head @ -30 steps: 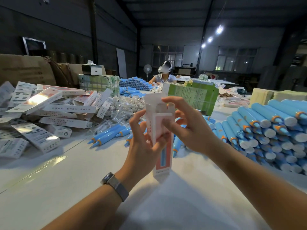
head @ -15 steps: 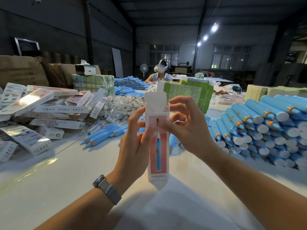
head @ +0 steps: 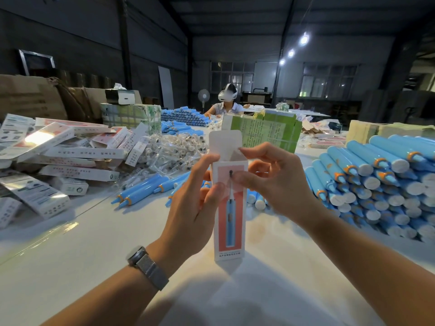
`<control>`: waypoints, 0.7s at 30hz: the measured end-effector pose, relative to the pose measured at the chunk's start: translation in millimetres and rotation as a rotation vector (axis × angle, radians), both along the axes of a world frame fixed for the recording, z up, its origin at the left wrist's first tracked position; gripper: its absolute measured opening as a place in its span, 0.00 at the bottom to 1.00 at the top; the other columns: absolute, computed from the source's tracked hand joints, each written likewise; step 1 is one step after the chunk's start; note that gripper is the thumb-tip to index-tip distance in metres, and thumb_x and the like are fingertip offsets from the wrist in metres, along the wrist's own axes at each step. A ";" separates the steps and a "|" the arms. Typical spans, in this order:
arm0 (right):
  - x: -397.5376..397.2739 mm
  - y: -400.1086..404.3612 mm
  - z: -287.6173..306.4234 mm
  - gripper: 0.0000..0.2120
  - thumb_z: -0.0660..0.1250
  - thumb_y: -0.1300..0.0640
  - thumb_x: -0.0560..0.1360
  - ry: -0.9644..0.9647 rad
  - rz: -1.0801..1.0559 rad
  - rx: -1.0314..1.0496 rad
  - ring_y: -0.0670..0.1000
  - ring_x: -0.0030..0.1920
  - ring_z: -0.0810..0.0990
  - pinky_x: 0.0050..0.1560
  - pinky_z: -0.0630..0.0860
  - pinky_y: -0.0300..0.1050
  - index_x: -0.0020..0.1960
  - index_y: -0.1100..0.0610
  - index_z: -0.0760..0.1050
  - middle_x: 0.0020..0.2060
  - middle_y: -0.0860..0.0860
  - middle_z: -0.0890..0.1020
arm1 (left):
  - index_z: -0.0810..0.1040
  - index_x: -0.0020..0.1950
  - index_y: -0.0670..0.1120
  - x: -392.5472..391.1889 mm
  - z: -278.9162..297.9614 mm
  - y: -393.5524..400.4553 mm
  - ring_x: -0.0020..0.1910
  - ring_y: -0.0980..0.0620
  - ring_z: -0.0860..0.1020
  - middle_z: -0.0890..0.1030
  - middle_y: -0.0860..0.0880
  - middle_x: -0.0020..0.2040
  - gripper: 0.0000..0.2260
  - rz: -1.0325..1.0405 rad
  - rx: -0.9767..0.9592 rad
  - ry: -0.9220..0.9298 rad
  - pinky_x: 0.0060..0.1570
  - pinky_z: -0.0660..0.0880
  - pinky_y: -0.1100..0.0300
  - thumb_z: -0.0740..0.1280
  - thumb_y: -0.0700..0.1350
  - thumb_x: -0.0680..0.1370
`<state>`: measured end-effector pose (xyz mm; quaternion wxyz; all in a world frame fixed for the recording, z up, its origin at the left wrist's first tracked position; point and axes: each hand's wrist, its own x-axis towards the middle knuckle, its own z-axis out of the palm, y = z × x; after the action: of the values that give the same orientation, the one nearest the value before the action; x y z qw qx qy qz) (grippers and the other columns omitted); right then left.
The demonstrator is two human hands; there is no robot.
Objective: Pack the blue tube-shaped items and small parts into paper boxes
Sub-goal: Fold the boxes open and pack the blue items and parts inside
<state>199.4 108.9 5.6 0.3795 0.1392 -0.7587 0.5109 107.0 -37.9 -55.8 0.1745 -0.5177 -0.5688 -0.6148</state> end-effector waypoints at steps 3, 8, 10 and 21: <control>1.9 1.8 2.2 0.14 0.78 0.48 0.60 -0.032 0.003 0.016 0.43 0.34 0.80 0.40 0.80 0.43 0.45 0.42 0.84 0.39 0.43 0.85 | 0.65 0.67 0.70 -0.4 -0.9 1.1 0.41 0.49 0.84 0.79 0.60 0.52 0.16 0.018 0.002 0.015 0.40 0.80 0.41 0.58 0.54 0.82; 3.8 6.0 2.4 0.11 0.78 0.54 0.62 -0.044 0.005 0.055 0.44 0.34 0.79 0.40 0.80 0.41 0.43 0.43 0.83 0.37 0.48 0.84 | 0.65 0.67 0.68 4.2 -0.3 2.4 0.39 0.48 0.83 0.78 0.61 0.51 0.16 -0.008 0.000 0.008 0.41 0.80 0.46 0.58 0.53 0.81; 5.9 5.9 0.7 0.10 0.77 0.55 0.63 -0.040 0.007 0.070 0.44 0.34 0.78 0.38 0.78 0.40 0.41 0.46 0.81 0.39 0.46 0.83 | 0.66 0.67 0.63 6.4 0.9 3.3 0.39 0.50 0.83 0.78 0.60 0.51 0.15 -0.020 -0.009 0.003 0.39 0.80 0.55 0.58 0.52 0.81; 21.5 8.7 9.1 0.12 0.79 0.53 0.65 0.200 -0.269 0.487 0.43 0.46 0.80 0.41 0.76 0.37 0.46 0.55 0.83 0.55 0.42 0.79 | 0.67 0.65 0.69 15.0 2.2 3.1 0.41 0.43 0.83 0.79 0.47 0.53 0.15 -0.074 0.027 -0.015 0.40 0.79 0.40 0.59 0.52 0.81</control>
<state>220.9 117.6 14.7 0.4721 0.1742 -0.8294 0.2428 122.0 -34.8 -53.6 0.1543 -0.5313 -0.5423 -0.6324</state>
